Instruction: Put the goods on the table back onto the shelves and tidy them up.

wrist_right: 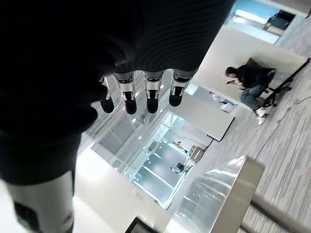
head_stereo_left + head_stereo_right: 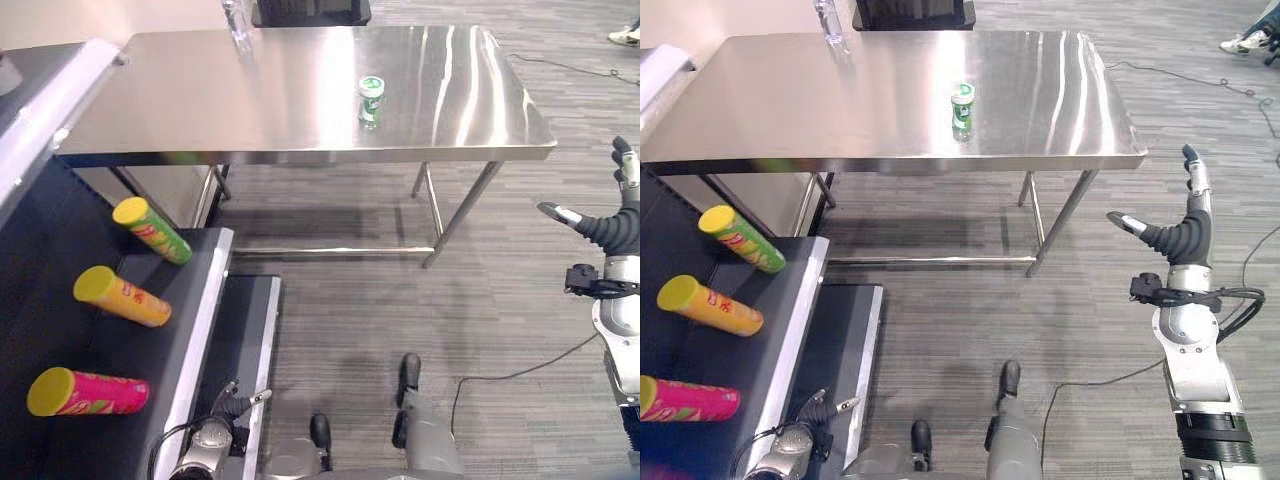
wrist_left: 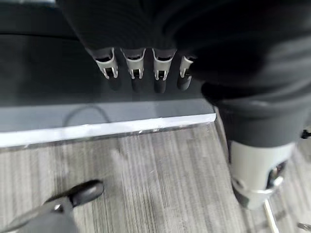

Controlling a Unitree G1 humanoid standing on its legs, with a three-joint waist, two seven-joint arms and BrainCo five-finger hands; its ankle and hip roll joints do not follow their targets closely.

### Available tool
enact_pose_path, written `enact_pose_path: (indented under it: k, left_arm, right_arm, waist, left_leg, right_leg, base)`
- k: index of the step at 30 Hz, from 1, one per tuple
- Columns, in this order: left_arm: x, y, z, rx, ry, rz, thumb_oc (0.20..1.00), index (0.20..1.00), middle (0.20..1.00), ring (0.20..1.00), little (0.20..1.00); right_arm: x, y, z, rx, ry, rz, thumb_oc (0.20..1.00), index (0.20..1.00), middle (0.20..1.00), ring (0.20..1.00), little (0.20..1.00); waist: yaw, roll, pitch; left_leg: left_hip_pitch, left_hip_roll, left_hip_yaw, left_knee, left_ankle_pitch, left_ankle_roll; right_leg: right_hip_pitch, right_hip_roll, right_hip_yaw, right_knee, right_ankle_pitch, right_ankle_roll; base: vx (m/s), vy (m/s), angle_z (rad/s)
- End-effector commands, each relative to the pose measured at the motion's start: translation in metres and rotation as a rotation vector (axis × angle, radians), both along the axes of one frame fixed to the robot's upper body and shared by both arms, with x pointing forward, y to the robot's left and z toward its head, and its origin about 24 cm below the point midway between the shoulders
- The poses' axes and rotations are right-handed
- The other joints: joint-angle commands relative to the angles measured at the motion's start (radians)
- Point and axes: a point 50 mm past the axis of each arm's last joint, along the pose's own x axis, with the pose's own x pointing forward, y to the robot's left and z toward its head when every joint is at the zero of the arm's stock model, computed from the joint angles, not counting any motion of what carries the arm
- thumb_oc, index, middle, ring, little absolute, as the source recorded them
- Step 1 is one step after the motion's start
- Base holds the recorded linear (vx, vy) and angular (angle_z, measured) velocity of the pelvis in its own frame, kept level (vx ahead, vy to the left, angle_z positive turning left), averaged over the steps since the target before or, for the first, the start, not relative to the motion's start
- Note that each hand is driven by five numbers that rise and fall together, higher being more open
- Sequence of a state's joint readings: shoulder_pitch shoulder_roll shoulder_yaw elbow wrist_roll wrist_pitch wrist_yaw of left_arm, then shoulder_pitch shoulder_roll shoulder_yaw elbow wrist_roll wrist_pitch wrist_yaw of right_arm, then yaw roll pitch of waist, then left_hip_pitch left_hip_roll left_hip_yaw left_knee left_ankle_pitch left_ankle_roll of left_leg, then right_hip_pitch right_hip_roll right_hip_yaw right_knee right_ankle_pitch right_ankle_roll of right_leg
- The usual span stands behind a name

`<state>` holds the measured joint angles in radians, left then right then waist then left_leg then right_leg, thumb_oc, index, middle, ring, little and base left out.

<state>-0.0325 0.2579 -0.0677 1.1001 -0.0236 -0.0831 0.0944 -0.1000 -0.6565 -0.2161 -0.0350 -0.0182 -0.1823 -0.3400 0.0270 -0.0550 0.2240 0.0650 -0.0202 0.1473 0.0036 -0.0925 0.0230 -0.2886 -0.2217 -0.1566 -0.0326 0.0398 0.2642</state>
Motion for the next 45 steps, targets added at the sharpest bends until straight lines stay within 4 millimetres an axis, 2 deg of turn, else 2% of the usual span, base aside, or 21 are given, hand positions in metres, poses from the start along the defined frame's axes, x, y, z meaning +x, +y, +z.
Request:
enact_pose_path:
  k: [1, 3, 7, 8, 10, 11, 12, 14, 16, 18, 22, 24, 27, 28, 35, 38, 39, 41, 43, 44, 45]
  left_arm:
    - [0.027, 0.006, 0.014, 0.006, -0.108, 0.001, 1.000, 1.000, 1.000, 1.000, 1.000]
    - [0.018, 0.006, 0.009, 0.003, -0.068, -0.005, 1.000, 1.000, 1.000, 1.000, 1.000]
    - [0.006, 0.006, 0.004, -0.004, -0.031, -0.002, 1.000, 1.000, 1.000, 1.000, 1.000]
    - [0.001, 0.004, 0.002, -0.012, -0.019, 0.000, 1.000, 1.000, 1.000, 1.000, 1.000]
    - [-0.010, 0.005, -0.002, -0.012, 0.015, 0.003, 1.000, 1.000, 1.000, 1.000, 1.000]
    - [-0.010, 0.005, -0.002, -0.013, 0.015, 0.003, 1.000, 1.000, 1.000, 1.000, 1.000]
    - [-0.014, 0.007, -0.003, -0.012, 0.024, 0.023, 1.000, 1.000, 1.000, 1.000, 1.000]
    - [-0.014, 0.008, -0.002, -0.014, 0.012, 0.030, 1.000, 1.000, 1.000, 1.000, 1.000]
    - [-0.010, 0.009, 0.001, -0.020, -0.008, 0.040, 1.000, 1.000, 1.000, 1.000, 1.000]
    - [-0.008, 0.009, 0.002, -0.017, -0.017, 0.040, 1.000, 1.000, 1.000, 1.000, 1.000]
    - [0.001, -0.001, 0.002, -0.038, -0.030, -0.018, 1.000, 1.000, 1.000, 1.000, 1.000]
    - [0.005, -0.007, 0.002, -0.044, -0.029, -0.043, 1.000, 1.000, 1.000, 1.000, 1.000]
    - [0.007, -0.009, 0.002, -0.040, -0.025, -0.058, 1.000, 1.000, 1.000, 1.000, 1.000]
    - [0.004, -0.008, 0.000, -0.038, -0.006, -0.054, 1.000, 1.000, 1.000, 1.000, 1.000]
    - [-0.008, -0.007, -0.006, -0.037, 0.041, -0.029, 1.000, 1.000, 1.000, 1.000, 1.000]
    - [-0.007, -0.008, -0.005, -0.048, 0.032, -0.030, 1.000, 1.000, 1.000, 1.000, 1.000]
    - [-0.003, -0.009, -0.003, -0.051, 0.019, -0.040, 1.000, 1.000, 1.000, 1.000, 1.000]
    - [0.001, -0.009, -0.001, -0.046, 0.006, -0.057, 1.000, 1.000, 1.000, 1.000, 1.000]
    - [0.002, -0.008, -0.001, -0.041, 0.008, -0.061, 1.000, 1.000, 1.000, 1.000, 1.000]
    - [0.004, -0.003, 0.002, -0.033, -0.004, -0.052, 1.000, 1.000, 1.000, 1.000, 1.000]
    - [0.007, -0.002, 0.003, -0.031, -0.014, -0.053, 1.000, 1.000, 1.000, 1.000, 1.000]
  right_arm:
    - [-0.006, -0.019, 0.031, -0.053, -0.112, -0.068, 1.000, 1.000, 1.000, 1.000, 1.000]
    - [-0.012, -0.026, 0.034, -0.087, -0.099, -0.095, 1.000, 1.000, 1.000, 1.000, 1.000]
    - [-0.016, -0.031, 0.037, -0.104, -0.091, -0.107, 1.000, 1.000, 1.000, 1.000, 1.000]
    - [-0.017, -0.032, 0.040, -0.111, -0.095, -0.103, 1.000, 1.000, 1.000, 1.000, 1.000]
    - [-0.019, -0.032, 0.046, -0.111, -0.107, -0.080, 1.000, 1.000, 1.000, 1.000, 1.000]
    - [-0.019, -0.032, 0.046, -0.111, -0.107, -0.080, 1.000, 1.000, 1.000, 1.000, 1.000]
    - [-0.018, -0.031, 0.048, -0.118, -0.108, -0.060, 1.000, 1.000, 1.000, 1.000, 1.000]
    - [-0.018, -0.030, 0.050, -0.115, -0.109, -0.044, 1.000, 1.000, 1.000, 1.000, 1.000]
    - [-0.017, -0.030, 0.049, -0.101, -0.099, -0.035, 1.000, 1.000, 1.000, 1.000, 1.000]
    - [-0.016, -0.032, 0.047, -0.101, -0.088, -0.042, 1.000, 1.000, 1.000, 1.000, 1.000]
    - [-0.021, -0.037, 0.052, -0.125, -0.070, -0.047, 1.000, 1.000, 1.000, 1.000, 1.000]
    - [-0.023, -0.039, 0.051, -0.127, -0.070, -0.055, 1.000, 1.000, 1.000, 1.000, 1.000]
    - [-0.024, -0.041, 0.051, -0.124, -0.079, -0.073, 1.000, 1.000, 1.000, 1.000, 1.000]
    - [-0.020, -0.040, 0.052, -0.128, -0.083, -0.072, 1.000, 1.000, 1.000, 1.000, 1.000]
    - [-0.012, -0.029, 0.050, -0.136, -0.069, -0.019, 1.000, 1.000, 1.000, 1.000, 1.000]
    - [-0.007, -0.023, 0.045, -0.134, -0.038, 0.017, 1.000, 1.000, 1.000, 1.000, 1.000]
    - [-0.006, -0.021, 0.046, -0.139, -0.040, 0.024, 1.000, 1.000, 1.000, 1.000, 1.000]
    - [-0.006, -0.021, 0.046, -0.122, -0.047, 0.029, 1.000, 1.000, 1.000, 1.000, 1.000]
    - [-0.004, -0.020, 0.043, -0.108, -0.043, 0.032, 1.000, 1.000, 1.000, 1.000, 1.000]
    - [-0.003, -0.018, 0.041, -0.102, -0.032, 0.046, 1.000, 1.000, 1.000, 1.000, 1.000]
    - [-0.003, -0.018, 0.042, -0.103, -0.032, 0.049, 1.000, 1.000, 1.000, 1.000, 1.000]
  waist:
    - [0.004, 0.034, 0.003]
    - [0.001, 0.025, -0.020]
    - [-0.011, 0.042, -0.050]
    - [-0.012, 0.053, -0.061]
    - [-0.004, 0.077, -0.081]
    - [-0.006, 0.079, -0.083]
    - [0.004, 0.081, -0.083]
    - [0.008, 0.069, -0.072]
    - [0.012, 0.053, -0.058]
    - [0.014, 0.050, -0.051]
    - [0.029, 0.042, -0.051]
    - [0.038, 0.047, -0.054]
    - [0.048, 0.053, -0.057]
    - [0.054, 0.072, -0.052]
    - [0.061, 0.065, -0.085]
    - [0.074, 0.070, -0.085]
    - [0.067, 0.067, -0.065]
    - [0.049, 0.065, -0.039]
    - [0.042, 0.061, -0.030]
    - [0.040, 0.061, -0.027]
    - [0.042, 0.064, -0.030]
  left_leg:
    - [0.117, 0.087, 0.006, 0.025, -0.092, -0.128]
    - [0.162, 0.115, -0.018, 0.009, -0.111, -0.148]
    - [0.179, 0.179, -0.025, 0.015, -0.091, -0.181]
    - [0.177, 0.197, -0.029, 0.017, -0.070, -0.189]
    - [0.145, 0.261, -0.061, 0.075, 0.062, -0.216]
    - [0.143, 0.264, -0.064, 0.075, 0.063, -0.218]
    - [0.109, 0.284, -0.088, 0.161, 0.155, -0.213]
    - [0.057, 0.297, -0.098, 0.284, 0.223, -0.193]
    - [0.014, 0.322, -0.064, 0.377, 0.253, -0.161]
    - [0.004, 0.336, -0.038, 0.398, 0.260, -0.157]
    - [-0.075, 0.229, 0.043, 0.259, 0.066, -0.138]
    - [-0.145, 0.162, 0.086, 0.177, 0.087, -0.135]
    - [-0.181, 0.111, 0.133, 0.098, 0.132, -0.135]
    - [-0.180, 0.093, 0.153, 0.053, 0.139, -0.133]
    - [-0.102, 0.067, 0.138, -0.010, 0.129, -0.102]
    - [-0.049, 0.060, 0.145, -0.016, 0.092, -0.073]
    - [-0.033, 0.046, 0.139, -0.014, 0.081, -0.060]
    - [-0.009, 0.034, 0.121, -0.020, 0.075, -0.047]
    - [0.003, 0.036, 0.111, -0.020, 0.071, -0.048]
    - [0.010, 0.054, 0.097, -0.016, 0.066, -0.056]
    - [0.002, 0.066, 0.087, -0.015, 0.068, -0.064]
  right_leg:
    - [-0.034, 0.057, 0.019, 0.036, 0.031, -0.002]
    - [0.004, 0.051, 0.044, 0.043, 0.060, -0.002]
    - [0.016, 0.064, 0.045, 0.098, 0.039, -0.002]
    - [0.014, 0.069, 0.038, 0.123, 0.027, -0.004]
    - [0.036, 0.109, 0.032, 0.164, -0.036, -0.047]
    - [0.035, 0.111, 0.028, 0.166, -0.038, -0.049]
    - [0.071, 0.141, 0.031, 0.171, -0.079, -0.083]
    - [0.115, 0.154, 0.034, 0.174, -0.114, -0.116]
    - [0.158, 0.159, 0.029, 0.180, -0.148, -0.146]
    - [0.177, 0.163, 0.020, 0.184, -0.165, -0.155]
    - [0.255, 0.152, -0.021, 0.174, -0.204, -0.148]
    - [0.278, 0.168, -0.041, 0.165, -0.202, -0.143]
    - [0.308, 0.192, -0.064, 0.156, -0.216, -0.142]
    - [0.317, 0.218, -0.068, 0.173, -0.233, -0.142]
    - [0.343, 0.189, -0.070, 0.209, -0.273, -0.125]
    - [0.296, 0.113, -0.088, 0.413, -0.258, -0.094]
    - [0.253, 0.077, -0.080, 0.536, -0.244, -0.079]
    - [0.191, 0.053, -0.049, 0.679, -0.203, -0.090]
    - [0.164, 0.050, -0.022, 0.725, -0.190, -0.095]
    - [0.117, 0.046, 0.036, 0.727, -0.185, -0.099]
    - [0.098, 0.054, 0.059, 0.672, -0.182, -0.099]
  base:
    - [0.34, -0.305, 0.64]
    - [0.36, -0.379, 0.74]
    - [0.21, -0.258, 0.56]
    - [0.31, -0.428, 0.45]
    - [0.23, -0.384, 0.26]
    - [0.18, -0.345, 0.09]
    - [0.17, -0.346, 0.03]
    - [0.18, -0.389, 0.05]
    - [0.14, -0.330, 0.08]
    - [0.12, -0.218, 0.06]
    - [0.19, -0.150, 0.41]
    - [0.12, -0.112, 0.54]
    - [0.12, -0.092, 0.36]
    - [0.20, -0.058, 0.18]
    - [0.18, 0.019, 0.01]
    - [0.17, 0.143, -0.19]
    - [0.05, 0.154, 0.09]
    - [0.02, 0.093, -0.05]
    - [0.04, -0.024, 0.28]
    - [0.09, -0.126, 0.70]
    - [0.10, -0.178, 0.62]
